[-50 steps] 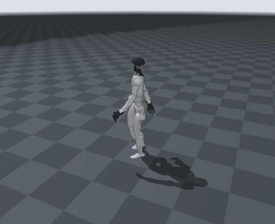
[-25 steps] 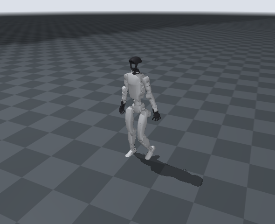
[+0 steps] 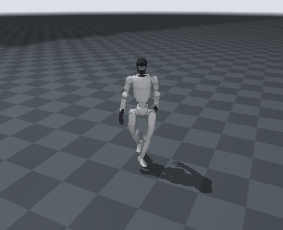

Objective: Walk run

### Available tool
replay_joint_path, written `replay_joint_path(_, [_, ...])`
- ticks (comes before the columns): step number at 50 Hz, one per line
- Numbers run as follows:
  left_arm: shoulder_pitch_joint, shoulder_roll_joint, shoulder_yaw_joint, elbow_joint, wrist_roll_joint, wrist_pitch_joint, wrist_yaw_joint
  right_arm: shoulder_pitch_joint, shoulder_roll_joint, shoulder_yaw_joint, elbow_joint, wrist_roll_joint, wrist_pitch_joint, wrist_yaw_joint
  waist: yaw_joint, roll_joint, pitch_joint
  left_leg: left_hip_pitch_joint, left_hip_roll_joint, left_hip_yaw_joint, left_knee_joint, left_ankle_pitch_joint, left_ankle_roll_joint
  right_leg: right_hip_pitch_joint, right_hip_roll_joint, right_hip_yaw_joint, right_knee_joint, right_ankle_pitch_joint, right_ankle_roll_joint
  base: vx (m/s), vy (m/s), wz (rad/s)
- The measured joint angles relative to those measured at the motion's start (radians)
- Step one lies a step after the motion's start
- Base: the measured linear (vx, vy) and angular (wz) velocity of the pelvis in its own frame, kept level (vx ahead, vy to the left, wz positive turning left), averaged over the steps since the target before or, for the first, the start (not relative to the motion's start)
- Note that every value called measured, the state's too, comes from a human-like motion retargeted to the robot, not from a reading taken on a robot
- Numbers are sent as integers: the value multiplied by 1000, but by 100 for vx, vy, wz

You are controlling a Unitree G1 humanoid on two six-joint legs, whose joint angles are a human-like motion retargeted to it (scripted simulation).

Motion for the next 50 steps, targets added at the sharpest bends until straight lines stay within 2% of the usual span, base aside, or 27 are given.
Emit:
replay_joint_path(3, [-65,5,-26,-38,-21,9,54,47,5,28,17,-82,28,-58,-43,83,9,39,26,-140,9,-14,7,-92,72,96,235,113,-84,58,19,236])
replay_joint_path(7, [-197,17,-33,-145,-15,5,83,111,28,10,85,-109,84,-168,-49,142,23,75,39,-305,36,-20,7,-248,123,255,483,-15,-103,47,11,235])
replay_joint_path(10, [-292,28,-70,-249,-28,-39,74,163,40,11,149,-81,97,-195,-58,145,24,123,27,-388,26,-16,4,-334,127,318,508,-78,-187,45,2,246])
replay_joint_path(13, [-382,42,-120,-336,-50,-92,66,208,50,-4,190,-83,117,-156,-88,142,26,164,-3,-523,24,-12,2,-405,93,371,432,-122,-239,55,-5,251])
replay_joint_path(16, [-456,52,-151,-395,-63,-127,65,243,49,-4,218,-71,121,-116,-118,120,34,212,-47,-639,26,-7,1,-443,75,474,237,-110,-208,55,-9,216])
replay_joint_path(18, [-492,56,-165,-421,-75,-142,65,253,43,-4,232,-58,123,-98,-135,94,43,250,-83,-700,25,-4,-3,-456,24,512,81,-97,-181,57,-15,173])
replay_joint_path(20, [-512,61,-177,-438,-92,-152,62,256,38,-11,234,-48,134,-82,-149,67,56,294,-114,-748,25,-4,-9,-472,-36,513,-63,-116,-178,57,-20,139])
replay_joint_path(22, [-513,67,-184,-442,-105,-164,57,253,31,-19,234,-34,141,-69,-166,53,76,347,-125,-789,24,3,-19,-478,-55,520,-194,-150,-176,71,-31,116])
replay_joint_path(23, [-508,69,-185,-438,-106,-169,54,250,27,-22,234,-24,143,-65,-173,50,85,375,-123,-804,24,9,-25,-475,-56,532,-252,-168,-156,72,-32,83])
replay_joint_path(25, [-489,74,-182,-416,-99,-168,50,241,18,-23,234,4,145,-60,-166,57,90,417,-102,-809,23,32,-46,-467,-42,531,-333,-189,-182,68,-31,45])
replay_joint_path(28, [-430,73,-161,-352,-64,-137,57,209,5,-29,234,49,166,-55,-170,48,67,447,-101,-808,54,116,-102,-454,-7,530,-292,-144,-227,85,-44,45])
replay_joint_path(30, [-369,72,-142,-294,-34,-107,67,180,5,-42,234,73,180,-59,-203,40,53,456,-108,-827,108,228,-161,-440,-13,519,-251,-109,-186,81,-41,75])
replay_joint_path(32, [-298,65,-126,-222,-5,-64,78,149,12,-53,224,97,172,-63,-215,58,39,428,-87,-810,207,422,-259,-410,-1,563,-209,-160,-195,90,-42,63])
replay_joint_path(35, [-206,56,-138,-103,4,17,97,85,17,-49,204,138,136,-41,-260,66,26,288,-72,-729,497,681,-424,-365,-24,489,-182,-227,-250,86,-39,77])
replay_joint_path(36, [-178,60,-143,-75,16,35,93,58,24,-41,192,151,133,-31,-254,80,40,233,-33,-688,648,691,-455,-332,14,446,-184,-244,-277,62,-28,28])
replay_joint_path(37, [-150,62,-147,-53,30,51,86,31,32,-32,179,164,131,-23,-250,81,47,183,-6,-645,753,698,-462,-304,33,417,-188,-260,-298,72,-35,17])
replay_joint_path(38, [-120,59,-152,-42,50,60,75,4,41,-23,160,174,130,-17,-250,54,38,143,-6,-597,763,698,-421,-284,15,417,-196,-276,-305,71,-38,44])
replay_joint_path(40, [-58,48,-159,-45,99,69,56,-51,58,-4,113,180,117,-6,-257,8,22,43,-12,-499,773,607,-292,-261,-27,412,-208,-298,-309,58,-34,50])
replay_joint_path(45, [94,17,-133,-60,203,41,68,-148,71,74,-37,141,45,17,-120,-60,45,-200,3,-339,713,344,-208,-167,3,472,-249,-327,-349,69,-29,-59])
replay_joint_path(47, [136,16,-116,-49,202,51,66,-180,61,95,-90,114,21,17,-91,-61,56,-251,10,-348,557,299,-179,-126,33,464,-261,-349,-363,79,-23,-12])
replay_joint_path(50, [175,15,-79,-18,176,73,55,-225,38,101,-153,67,3,7,-47,-48,78,-283,44,-326,250,313,-140,-64,85,455,-267,-382,-377,88,-20,-6])
